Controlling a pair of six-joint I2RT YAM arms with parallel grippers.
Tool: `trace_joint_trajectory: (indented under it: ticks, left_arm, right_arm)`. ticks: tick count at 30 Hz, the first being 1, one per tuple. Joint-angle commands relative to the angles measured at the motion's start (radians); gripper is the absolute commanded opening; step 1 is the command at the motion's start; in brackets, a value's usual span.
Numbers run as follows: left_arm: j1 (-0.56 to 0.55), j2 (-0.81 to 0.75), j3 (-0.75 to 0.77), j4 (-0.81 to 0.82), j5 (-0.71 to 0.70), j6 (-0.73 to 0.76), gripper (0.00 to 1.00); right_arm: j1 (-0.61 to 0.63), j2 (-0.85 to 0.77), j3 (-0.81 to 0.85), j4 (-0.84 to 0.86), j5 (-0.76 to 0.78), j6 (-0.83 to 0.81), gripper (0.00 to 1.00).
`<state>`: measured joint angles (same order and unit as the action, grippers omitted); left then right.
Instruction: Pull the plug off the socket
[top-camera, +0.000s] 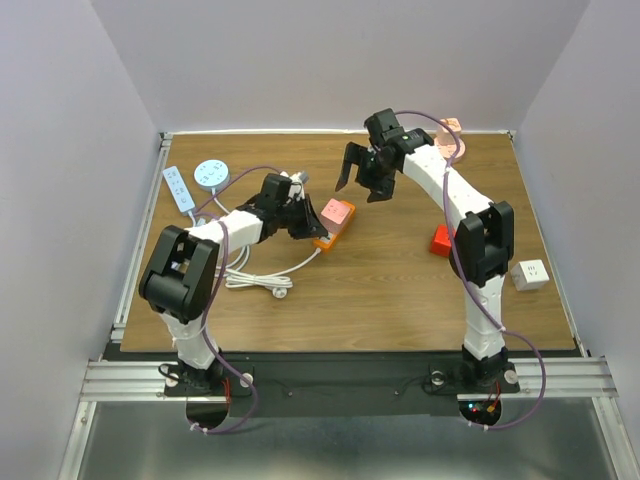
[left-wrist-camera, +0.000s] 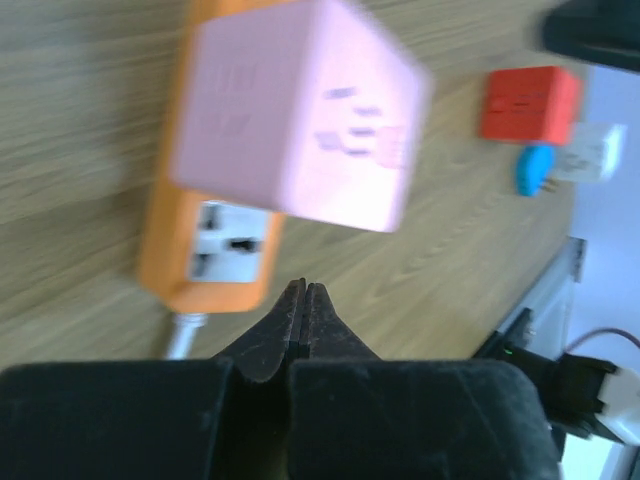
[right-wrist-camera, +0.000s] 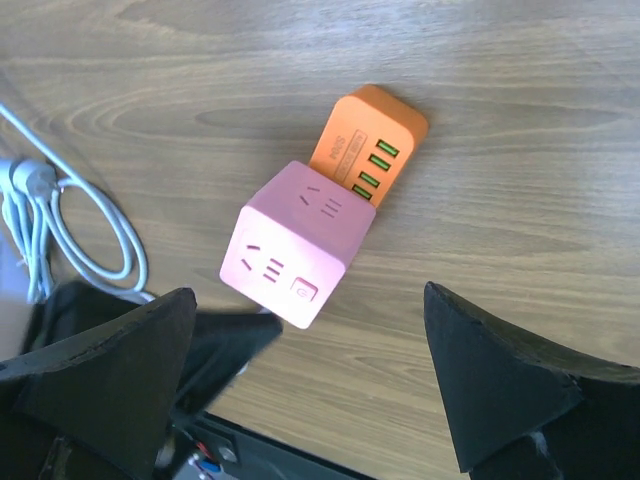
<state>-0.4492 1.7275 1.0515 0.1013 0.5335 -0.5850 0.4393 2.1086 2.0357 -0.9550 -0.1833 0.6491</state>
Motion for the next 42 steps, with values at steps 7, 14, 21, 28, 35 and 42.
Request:
trace_joint_trajectory:
  ticks: [7,14,21,28,35,42]
  left_arm:
    - [0.023,0.124,0.030,-0.069,-0.046,0.105,0.00]
    - [0.035,0.159,0.031,-0.051,-0.029,0.111,0.00]
    - [0.053,0.146,0.048,-0.057,-0.013,0.102,0.00]
    - [0.060,0.162,0.174,-0.123,-0.009,0.116,0.00]
    - [0.064,0.227,0.243,-0.140,0.008,0.117,0.00]
    - [0.064,0.227,0.280,-0.140,0.025,0.094,0.00]
  right_arm:
    - [0.019,0.014,0.000,0.038,-0.093,-0.009,1.00]
    - [0.058,0.097,0.101,0.047,0.044,-0.118,1.00]
    - [0.055,0.162,0.146,0.105,0.100,-0.167,1.00]
    - [0.052,0.202,0.153,0.170,-0.071,-0.154,0.93]
    - [0.052,0.202,0.077,0.167,-0.117,-0.152,0.89]
    - [0.056,0.125,-0.067,0.170,-0.248,-0.106,0.73]
